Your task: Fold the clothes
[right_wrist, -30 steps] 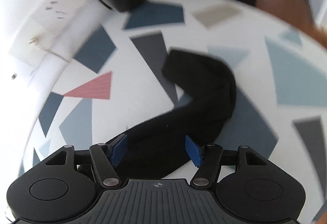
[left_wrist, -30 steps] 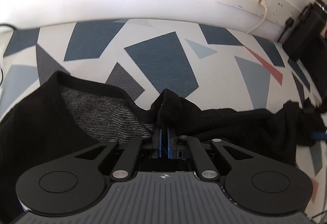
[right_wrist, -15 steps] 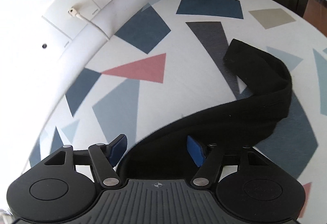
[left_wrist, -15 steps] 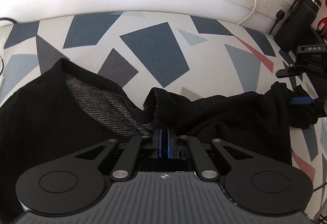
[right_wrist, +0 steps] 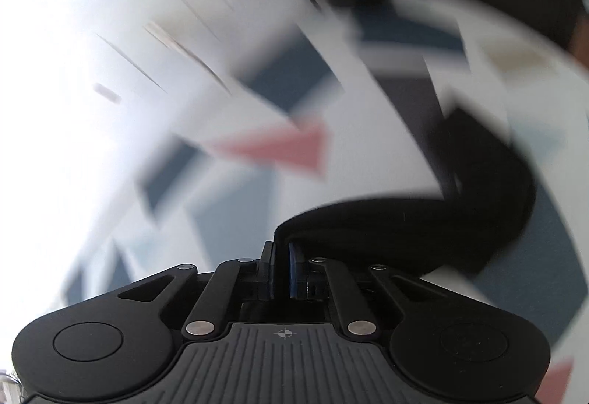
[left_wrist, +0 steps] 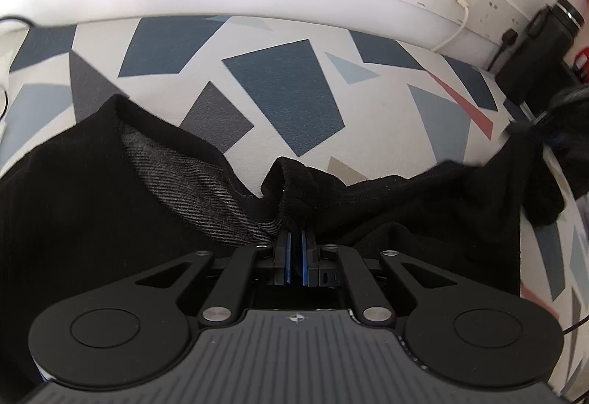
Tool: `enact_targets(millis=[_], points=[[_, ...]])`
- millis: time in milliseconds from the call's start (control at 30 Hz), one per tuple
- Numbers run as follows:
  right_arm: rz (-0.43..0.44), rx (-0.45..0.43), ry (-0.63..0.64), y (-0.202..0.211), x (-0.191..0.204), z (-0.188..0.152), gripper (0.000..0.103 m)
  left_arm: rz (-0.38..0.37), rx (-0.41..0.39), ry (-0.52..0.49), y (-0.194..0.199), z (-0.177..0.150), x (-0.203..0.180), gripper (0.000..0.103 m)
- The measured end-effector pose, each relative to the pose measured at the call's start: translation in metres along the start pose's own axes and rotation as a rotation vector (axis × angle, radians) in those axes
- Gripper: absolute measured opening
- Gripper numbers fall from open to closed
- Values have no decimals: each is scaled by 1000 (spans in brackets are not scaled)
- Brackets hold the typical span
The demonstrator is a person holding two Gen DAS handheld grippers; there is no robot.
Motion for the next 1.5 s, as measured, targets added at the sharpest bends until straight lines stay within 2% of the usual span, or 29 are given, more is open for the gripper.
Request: enact_targets(millis=[67,133,167,200,367,400,433,467,500,533,600,733,867,967,1000,1033,1100,1133,1167,1233,1267,1300,1367,1400,1500], points=[[94,-142,14,33,7,11,6,0,0,7,0,0,0,6],[113,-207,-12,61,-3,14,6,0,-3,8,0,0,1,6],[86,-205,-22,68,-13,10,6,-2,-4,11,0,-1,1,6],[45,-183,-33,72,-27,4,6,-4,-5,14,0,-1,2,6],[-312,52,-116,64,-113,-40,12,-7,-4,23,0,0,3,6],[-326,65,-155,65,-124,-44,13,-5,-4,22,0,0,3,6],[-335,74,-195,65,-134,-47,18,-2,-4,21,0,0,2,6],[-304,59,-233,67,-139,-48,24,1,-5,18,0,0,2,6],[-262,40,-253,68,-138,-45,35,5,-5,16,0,0,2,6],[-230,25,-254,67,-136,-41,40,9,-4,15,1,0,1,6],[-202,1,-196,58,-125,-32,41,18,-3,12,1,0,1,6],[-219,-31,-49,26,-103,-12,48,38,-6,5,4,-3,4,6],[-199,-44,-18,-2,-84,9,48,52,-3,-3,6,-3,5,6],[-155,64,67,-20,-62,11,46,56,-3,-1,5,-3,5,6],[-186,112,112,-24,-56,8,43,59,-2,-2,5,-3,5,6],[-214,144,128,-25,-53,6,32,63,-2,-2,5,-3,4,6],[-180,144,69,-17,-52,13,17,67,-2,-1,5,-3,3,6],[-163,144,40,-13,-52,16,15,68,-3,-1,5,-3,3,6],[-140,135,10,-8,-51,20,14,69,-3,-2,5,-3,3,6],[-5,-39,-64,24,-47,39,13,69,-4,-4,5,-3,3,6],[45,-161,-67,46,-46,48,13,68,-5,-5,5,-3,3,6],[58,-290,-46,70,-46,56,13,67,-6,-3,5,-4,3,6],[-36,-372,-4,94,-55,61,13,63,-7,3,5,-4,4,6],[-82,-403,12,104,-61,63,13,62,-7,4,4,-3,4,6],[-219,-241,-46,90,-96,48,14,62,-7,6,4,-3,4,6]])
Point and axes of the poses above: each gripper's, at about its wrist camera, not at the fingertips, and y roughly against the way its jaws point, x to its left, z to its top, the point moved 5 cm from there along -y, roughly the way its jaws point, and after that the axes turned 6 degrees about y, right-handed, at the moved point
